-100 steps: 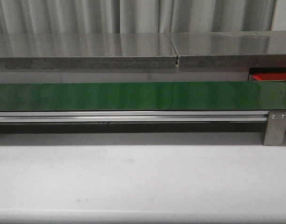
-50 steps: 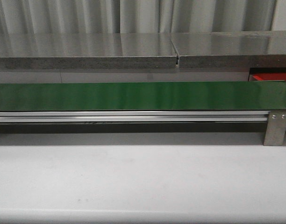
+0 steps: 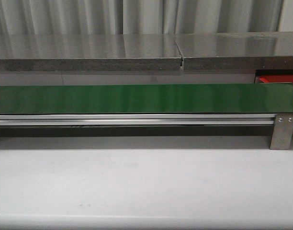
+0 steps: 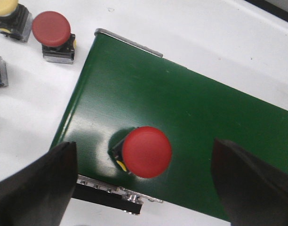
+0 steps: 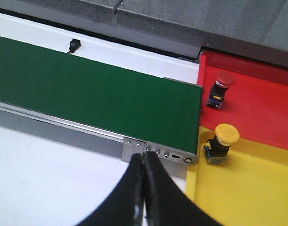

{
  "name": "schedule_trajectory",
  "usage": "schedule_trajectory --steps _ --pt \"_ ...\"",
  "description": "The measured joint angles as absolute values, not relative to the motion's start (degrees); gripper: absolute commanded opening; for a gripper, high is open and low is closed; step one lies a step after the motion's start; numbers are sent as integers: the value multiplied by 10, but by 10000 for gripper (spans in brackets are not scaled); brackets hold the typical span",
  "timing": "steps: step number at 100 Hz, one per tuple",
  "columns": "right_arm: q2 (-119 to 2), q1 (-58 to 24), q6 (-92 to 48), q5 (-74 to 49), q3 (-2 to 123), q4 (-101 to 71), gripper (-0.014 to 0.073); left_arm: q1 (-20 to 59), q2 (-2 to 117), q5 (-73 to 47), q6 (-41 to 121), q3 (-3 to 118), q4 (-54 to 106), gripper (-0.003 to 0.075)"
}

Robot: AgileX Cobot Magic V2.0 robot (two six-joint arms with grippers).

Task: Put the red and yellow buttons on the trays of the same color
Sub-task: 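Carry the red button onto the belt's start and open the left gripper, then move the left gripper to a yellow mushroom button and grasp it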

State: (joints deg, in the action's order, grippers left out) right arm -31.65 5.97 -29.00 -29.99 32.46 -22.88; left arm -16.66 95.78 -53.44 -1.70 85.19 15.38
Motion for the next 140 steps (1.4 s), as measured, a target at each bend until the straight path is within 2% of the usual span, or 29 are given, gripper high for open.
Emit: schedule_trajectory --steps 61,140 --pt "-316 60 -290 -300 325 -229 -74 -315 956 -571 -11 850 137 564" --pt "-316 60 -290 -300 325 -229 -74 -374 1027 -590 -11 849 106 564"
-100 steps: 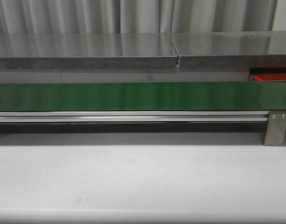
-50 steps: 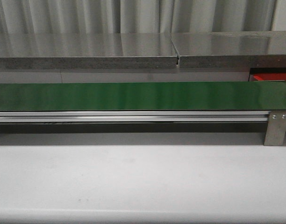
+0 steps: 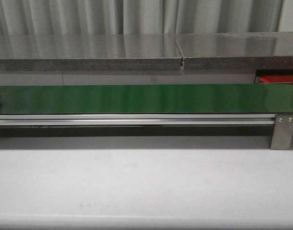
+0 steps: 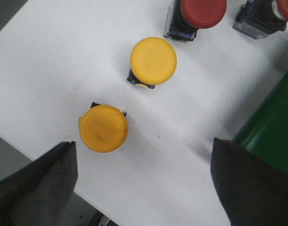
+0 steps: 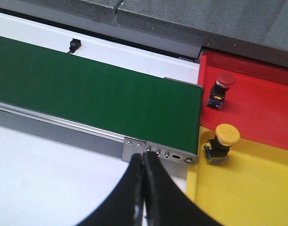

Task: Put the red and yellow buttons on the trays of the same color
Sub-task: 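Move the left gripper to a yellow mushroom button and grasp it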

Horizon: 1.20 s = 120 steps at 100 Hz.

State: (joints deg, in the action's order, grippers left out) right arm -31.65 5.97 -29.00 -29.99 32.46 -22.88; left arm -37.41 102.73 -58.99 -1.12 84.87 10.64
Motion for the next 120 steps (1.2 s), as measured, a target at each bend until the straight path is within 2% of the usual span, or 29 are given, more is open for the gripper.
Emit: schedule_trajectory --steps 112,120 --pt "-316 60 -290 -300 325 -229 -74 -384 1127 -570 -16 849 63 564" --pt "-316 60 -290 -300 325 -229 -74 -384 1134 -567 -16 849 63 544"
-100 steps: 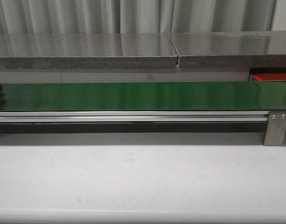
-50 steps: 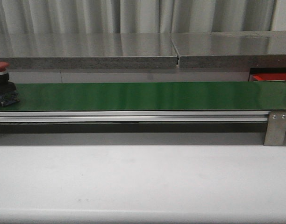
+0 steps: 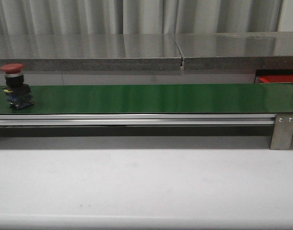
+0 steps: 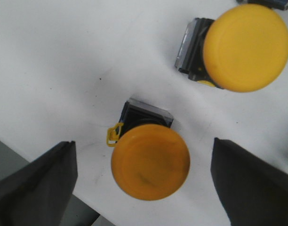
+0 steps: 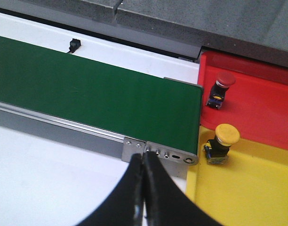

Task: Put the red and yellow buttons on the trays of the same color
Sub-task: 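Move the left gripper to a yellow mushroom button and grasp it, then set the yellow button on the belt's start and open the left gripper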

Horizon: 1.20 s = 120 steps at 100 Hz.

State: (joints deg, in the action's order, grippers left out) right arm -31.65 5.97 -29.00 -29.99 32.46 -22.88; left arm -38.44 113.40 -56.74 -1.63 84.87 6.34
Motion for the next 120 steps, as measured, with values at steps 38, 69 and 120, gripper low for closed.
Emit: schedule_trajectory --steps 38,69,120 --pt "-316 60 -290 -300 325 -229 -74 -384 1148 -565 -16 849 69 301" --pt "-316 60 -290 -300 325 -229 -74 -384 1148 -565 -17 849 69 300" --pt "-316 60 -290 -300 325 -229 -74 -363 1044 -566 -18 851 80 300"
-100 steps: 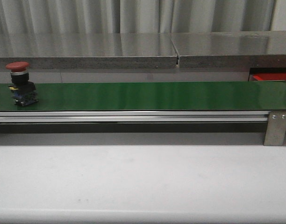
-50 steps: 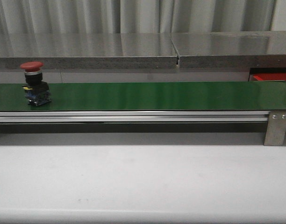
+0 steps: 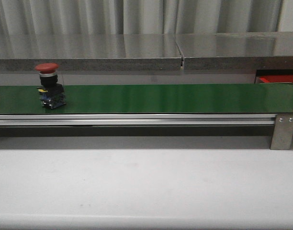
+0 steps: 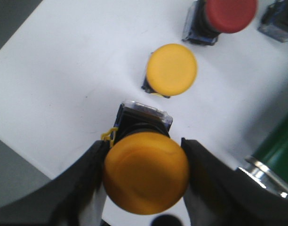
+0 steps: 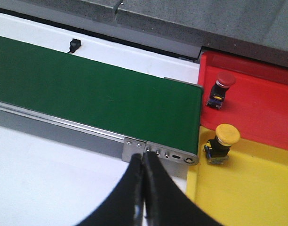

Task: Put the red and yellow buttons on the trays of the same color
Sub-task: 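Set the yellow button on the belt's start and open the left gripper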

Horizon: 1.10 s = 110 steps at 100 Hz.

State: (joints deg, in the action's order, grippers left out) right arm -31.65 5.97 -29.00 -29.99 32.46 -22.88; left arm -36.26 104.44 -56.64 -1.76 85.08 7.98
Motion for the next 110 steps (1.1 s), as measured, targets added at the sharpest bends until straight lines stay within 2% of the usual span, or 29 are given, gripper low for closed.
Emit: schedule_trajectory --steps 52,80,110 --pt "-316 60 -290 -300 325 -229 -74 -220 1021 -606 -18 943 85 294" --pt "-316 60 -290 -300 325 -229 -74 -179 1057 -618 -18 944 85 294" --pt "-316 60 -290 -300 325 -229 -74 -169 1087 -620 -18 944 85 294"
